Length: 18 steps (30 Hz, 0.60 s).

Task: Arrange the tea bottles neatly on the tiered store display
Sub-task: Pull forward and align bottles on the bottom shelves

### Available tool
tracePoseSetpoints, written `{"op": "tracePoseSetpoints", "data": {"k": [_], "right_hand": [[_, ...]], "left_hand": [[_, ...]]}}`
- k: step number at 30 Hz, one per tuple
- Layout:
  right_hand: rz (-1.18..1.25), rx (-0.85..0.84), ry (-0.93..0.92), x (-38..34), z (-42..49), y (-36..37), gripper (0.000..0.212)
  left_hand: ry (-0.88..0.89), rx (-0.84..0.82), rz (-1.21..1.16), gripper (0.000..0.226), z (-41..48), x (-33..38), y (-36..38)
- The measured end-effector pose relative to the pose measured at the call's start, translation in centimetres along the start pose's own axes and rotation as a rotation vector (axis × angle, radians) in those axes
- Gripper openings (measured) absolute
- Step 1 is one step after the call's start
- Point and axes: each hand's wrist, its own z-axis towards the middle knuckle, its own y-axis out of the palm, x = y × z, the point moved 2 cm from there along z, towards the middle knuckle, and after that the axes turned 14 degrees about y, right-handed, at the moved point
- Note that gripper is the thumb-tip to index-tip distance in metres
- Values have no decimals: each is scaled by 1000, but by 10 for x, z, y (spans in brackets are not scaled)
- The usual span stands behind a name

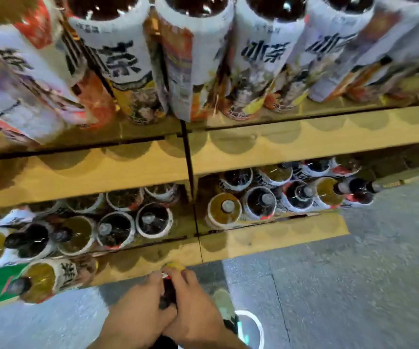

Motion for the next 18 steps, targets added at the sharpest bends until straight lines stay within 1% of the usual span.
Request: {"op": "tracePoseSetpoints", "data": {"k": [2, 4, 7, 9, 10, 13, 14, 15, 16, 18], "right_hand": [[0, 31, -2, 20, -1, -20, 71], [25, 113, -5, 38, -7, -39, 70], [93, 213, -6, 64, -11, -63, 65], [187, 256, 22, 79, -12, -76, 71], [230, 273, 46, 86, -12, -82, 77], [294, 331, 96, 103, -8, -99, 91], [307, 337, 109, 107, -6, -104, 94], [320, 346, 115, 110, -4, -110, 96], [327, 358, 118, 113, -1, -115, 97], [341, 378, 113, 115, 1, -122, 98]], "left_hand": [[12, 13, -28, 39, 13, 30, 0], [50, 8, -44, 35, 27, 54, 1], [91, -64, -55, 32, 45, 81, 4], [78, -14, -99, 30, 59, 95, 2], [75, 46, -105, 29, 67, 100, -2], [60, 314, -4, 34, 92, 113, -21], [56, 365, 26, 38, 101, 117, -27], [57, 380, 44, 43, 110, 120, -33], [58, 358, 61, 48, 121, 122, -35], [84, 268, 126, 52, 137, 126, -38]]}}
